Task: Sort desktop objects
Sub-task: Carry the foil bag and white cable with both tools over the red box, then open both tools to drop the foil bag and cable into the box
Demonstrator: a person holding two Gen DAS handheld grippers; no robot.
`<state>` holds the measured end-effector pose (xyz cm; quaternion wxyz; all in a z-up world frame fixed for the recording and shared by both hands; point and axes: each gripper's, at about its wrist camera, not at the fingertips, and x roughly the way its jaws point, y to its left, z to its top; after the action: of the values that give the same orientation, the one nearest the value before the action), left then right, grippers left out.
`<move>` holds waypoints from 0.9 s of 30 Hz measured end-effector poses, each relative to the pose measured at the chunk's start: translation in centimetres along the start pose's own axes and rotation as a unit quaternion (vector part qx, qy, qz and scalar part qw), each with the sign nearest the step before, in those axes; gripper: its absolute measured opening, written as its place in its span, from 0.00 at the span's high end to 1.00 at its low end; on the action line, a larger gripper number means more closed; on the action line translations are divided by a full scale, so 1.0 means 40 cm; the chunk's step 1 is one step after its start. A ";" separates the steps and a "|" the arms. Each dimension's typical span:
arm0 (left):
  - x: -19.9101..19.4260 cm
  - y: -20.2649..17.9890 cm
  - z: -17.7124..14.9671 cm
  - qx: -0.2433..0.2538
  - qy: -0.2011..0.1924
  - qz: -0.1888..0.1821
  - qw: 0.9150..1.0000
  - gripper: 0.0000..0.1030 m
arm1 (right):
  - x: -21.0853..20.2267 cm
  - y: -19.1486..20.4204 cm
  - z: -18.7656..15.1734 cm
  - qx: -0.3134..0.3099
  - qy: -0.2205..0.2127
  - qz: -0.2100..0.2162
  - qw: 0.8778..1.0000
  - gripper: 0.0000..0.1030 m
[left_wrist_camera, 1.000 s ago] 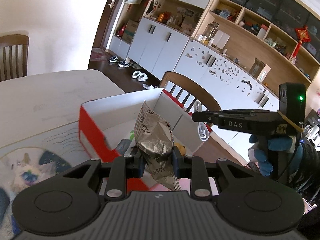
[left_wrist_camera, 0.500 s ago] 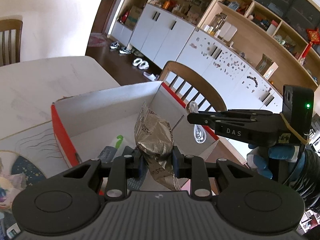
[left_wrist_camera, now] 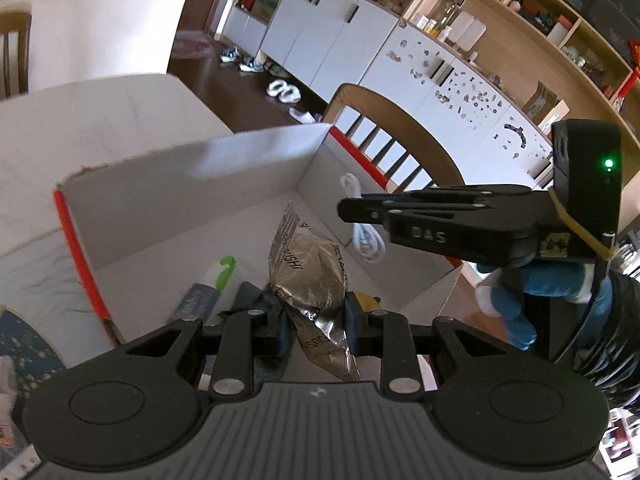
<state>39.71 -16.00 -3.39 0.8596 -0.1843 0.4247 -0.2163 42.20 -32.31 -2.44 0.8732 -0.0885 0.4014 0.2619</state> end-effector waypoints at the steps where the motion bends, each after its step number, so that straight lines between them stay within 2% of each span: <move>1: 0.005 0.000 0.003 -0.003 0.003 -0.004 1.000 0.75 | 0.008 -0.001 0.002 -0.001 0.004 0.000 1.000 0.90; 12: 0.058 -0.006 -0.002 0.034 0.029 0.023 0.999 0.75 | 0.069 -0.008 0.000 -0.009 0.046 -0.003 0.999 0.90; 23: 0.084 -0.012 -0.022 0.066 0.068 0.018 0.995 0.76 | 0.106 -0.014 -0.011 -0.011 0.079 -0.007 0.997 0.90; 27: 0.090 -0.013 -0.025 0.064 0.078 0.019 0.995 0.76 | 0.109 -0.015 -0.016 -0.012 0.083 -0.009 0.996 0.89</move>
<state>40.76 -18.48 -6.03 0.8376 -0.1036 0.4792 -0.2408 44.46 -31.36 -6.17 0.8381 -0.1238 0.4687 0.2502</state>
